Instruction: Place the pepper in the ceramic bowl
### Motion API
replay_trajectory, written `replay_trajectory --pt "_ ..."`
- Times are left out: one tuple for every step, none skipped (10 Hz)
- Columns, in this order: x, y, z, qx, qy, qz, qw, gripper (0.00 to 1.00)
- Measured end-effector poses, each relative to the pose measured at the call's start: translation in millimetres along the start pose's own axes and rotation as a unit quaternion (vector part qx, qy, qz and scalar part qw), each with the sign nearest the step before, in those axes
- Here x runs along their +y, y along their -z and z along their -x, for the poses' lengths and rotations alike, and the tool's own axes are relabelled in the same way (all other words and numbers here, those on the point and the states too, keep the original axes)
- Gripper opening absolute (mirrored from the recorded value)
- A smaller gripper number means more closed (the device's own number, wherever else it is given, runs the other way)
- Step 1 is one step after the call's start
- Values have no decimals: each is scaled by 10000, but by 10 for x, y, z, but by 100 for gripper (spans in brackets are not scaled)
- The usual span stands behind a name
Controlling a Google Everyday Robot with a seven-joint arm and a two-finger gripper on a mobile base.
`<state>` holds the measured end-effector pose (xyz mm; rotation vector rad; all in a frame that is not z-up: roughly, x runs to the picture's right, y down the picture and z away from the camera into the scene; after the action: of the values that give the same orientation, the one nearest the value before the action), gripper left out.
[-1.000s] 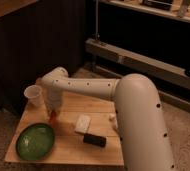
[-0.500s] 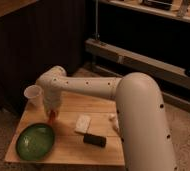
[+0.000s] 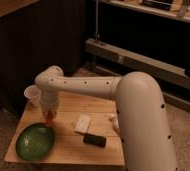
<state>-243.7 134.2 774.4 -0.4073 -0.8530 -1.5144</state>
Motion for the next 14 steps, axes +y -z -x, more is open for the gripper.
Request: replay_trajectory --pt "-11 5 8 -15 3 -6 10000 1" --pt "-21 14 35 -34 56 4 10000 1" --pt "-58 28 76 -46 118 8 9999 1" --pt "-127 35 131 -64 207 10 9998 1" --pt "-171 30 161 -85 266 18 9996 1" --pt "-164 25 163 -103 281 25 9995 1" --pt "-163 22 170 -116 300 36 9995 1" --pt "-203 8 213 -140 358 50 9992 1" --pt "-237 -5 242 -143 390 58 9991 1" --pt "-237 0 234 -132 391 60 9991 1" --pt "-247 -7 240 -134 408 68 9991 1" --pt "-275 -21 254 -139 443 76 9989 1" --pt "-257 -32 245 -134 437 87 9989 1" --pt "-239 -36 237 -132 436 90 9989 1"
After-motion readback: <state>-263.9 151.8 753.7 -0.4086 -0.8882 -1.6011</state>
